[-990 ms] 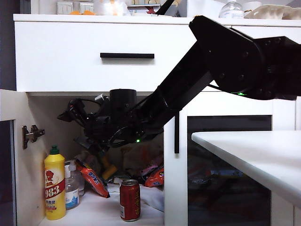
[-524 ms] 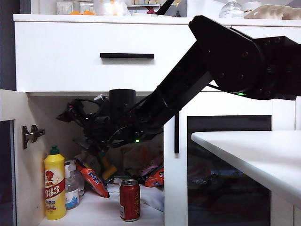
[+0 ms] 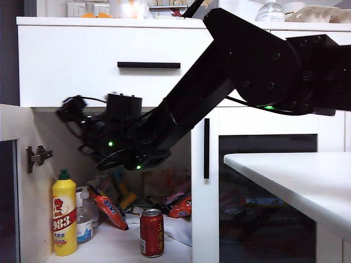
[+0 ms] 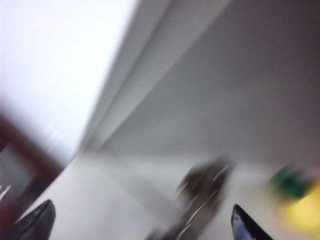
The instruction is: Open the left door of the white cabinet, pick up a can of beverage from the table on the right, place it inside the cabinet, and finally close the cabinet door.
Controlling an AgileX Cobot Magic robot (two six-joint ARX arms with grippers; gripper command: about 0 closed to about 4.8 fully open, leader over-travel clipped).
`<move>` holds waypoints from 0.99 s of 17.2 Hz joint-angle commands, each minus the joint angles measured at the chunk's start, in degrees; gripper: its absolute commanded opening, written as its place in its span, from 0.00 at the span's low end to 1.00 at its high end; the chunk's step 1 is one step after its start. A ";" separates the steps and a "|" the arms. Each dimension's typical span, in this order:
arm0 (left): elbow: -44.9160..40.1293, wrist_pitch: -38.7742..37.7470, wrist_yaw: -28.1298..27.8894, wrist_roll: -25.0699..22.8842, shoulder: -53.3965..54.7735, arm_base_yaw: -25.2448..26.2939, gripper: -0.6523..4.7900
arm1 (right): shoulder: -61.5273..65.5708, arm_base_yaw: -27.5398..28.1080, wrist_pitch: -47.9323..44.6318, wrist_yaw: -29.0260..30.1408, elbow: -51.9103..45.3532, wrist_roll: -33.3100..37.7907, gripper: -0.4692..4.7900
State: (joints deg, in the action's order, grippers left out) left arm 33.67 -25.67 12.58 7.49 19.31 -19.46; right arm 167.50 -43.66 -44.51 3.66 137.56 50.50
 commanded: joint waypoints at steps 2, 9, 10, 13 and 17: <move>0.33 0.44 0.09 -0.02 -0.02 -0.04 1.00 | -0.61 -0.02 -10.51 -8.92 0.17 -0.24 0.94; 0.33 0.48 0.09 0.09 -0.02 -0.04 1.00 | -6.43 0.70 -13.60 -9.33 0.17 -0.26 0.94; 0.33 0.50 0.09 0.09 -0.02 -0.07 1.00 | -8.00 0.70 -13.14 -9.33 0.17 -0.26 0.94; 0.33 0.55 0.13 0.59 -0.02 -0.04 1.00 | -13.60 0.48 -10.45 -9.33 0.17 -0.26 0.94; 0.55 0.98 0.15 1.55 -0.02 -0.07 1.00 | -19.47 0.50 -9.01 -9.35 0.20 -0.26 0.94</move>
State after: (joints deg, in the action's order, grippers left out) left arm 33.69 -25.54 12.60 8.80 19.31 -19.46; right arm 155.70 -43.18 -34.81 -5.96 134.50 51.53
